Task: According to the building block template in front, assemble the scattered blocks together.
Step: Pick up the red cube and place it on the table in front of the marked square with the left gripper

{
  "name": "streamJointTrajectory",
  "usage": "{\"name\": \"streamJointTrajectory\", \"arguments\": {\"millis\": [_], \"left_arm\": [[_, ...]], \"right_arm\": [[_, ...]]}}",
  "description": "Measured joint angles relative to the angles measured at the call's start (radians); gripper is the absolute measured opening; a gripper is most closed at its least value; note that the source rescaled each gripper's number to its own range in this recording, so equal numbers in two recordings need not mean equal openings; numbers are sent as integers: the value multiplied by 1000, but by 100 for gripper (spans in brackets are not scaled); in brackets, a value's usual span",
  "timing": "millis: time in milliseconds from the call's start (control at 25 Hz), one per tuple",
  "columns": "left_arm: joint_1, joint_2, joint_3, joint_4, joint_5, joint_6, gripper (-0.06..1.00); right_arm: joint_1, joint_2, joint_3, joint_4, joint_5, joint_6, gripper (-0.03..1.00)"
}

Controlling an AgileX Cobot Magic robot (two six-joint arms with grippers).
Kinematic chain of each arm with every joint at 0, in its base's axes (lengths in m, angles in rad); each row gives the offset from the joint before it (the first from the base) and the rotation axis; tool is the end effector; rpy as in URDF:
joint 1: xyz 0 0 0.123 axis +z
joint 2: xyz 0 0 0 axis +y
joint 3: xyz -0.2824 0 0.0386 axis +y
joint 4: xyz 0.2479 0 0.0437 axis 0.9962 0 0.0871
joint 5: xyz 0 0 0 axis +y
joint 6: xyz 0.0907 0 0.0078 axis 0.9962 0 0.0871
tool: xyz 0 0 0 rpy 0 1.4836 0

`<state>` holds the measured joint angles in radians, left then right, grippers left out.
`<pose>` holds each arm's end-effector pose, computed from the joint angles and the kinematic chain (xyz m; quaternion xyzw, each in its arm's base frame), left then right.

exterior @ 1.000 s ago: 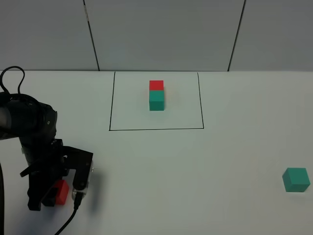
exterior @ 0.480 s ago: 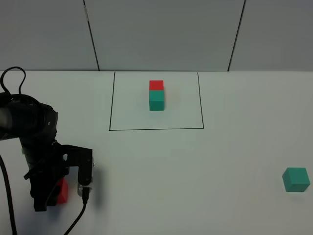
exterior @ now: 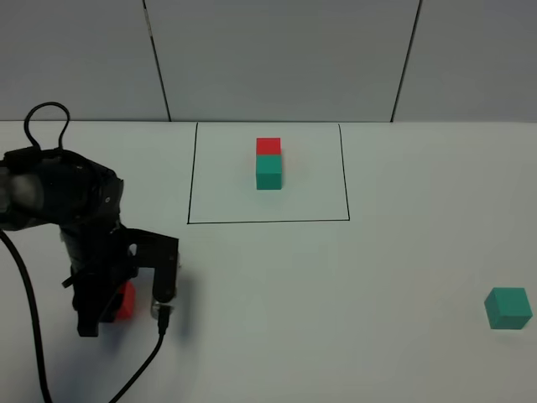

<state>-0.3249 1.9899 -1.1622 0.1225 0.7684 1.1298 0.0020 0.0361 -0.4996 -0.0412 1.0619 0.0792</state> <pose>0.3398 -0.1063 0.1218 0.6952 0.7168 0.0525 0.0112 0.0007 -0.0033 0.2771 0.0337 0.8621 -0.0001 0.5057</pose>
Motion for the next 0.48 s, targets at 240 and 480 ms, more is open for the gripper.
{"name": "streamJointTrajectory", "arguments": {"millis": [240, 480], "left_arm": [[-84, 10, -108, -68, 8, -5, 0], [-133, 73, -292, -142, 97, -11, 0]], "right_arm": [[0, 0, 0, 0, 0, 0, 56], [0, 0, 0, 0, 0, 0, 56]]}}
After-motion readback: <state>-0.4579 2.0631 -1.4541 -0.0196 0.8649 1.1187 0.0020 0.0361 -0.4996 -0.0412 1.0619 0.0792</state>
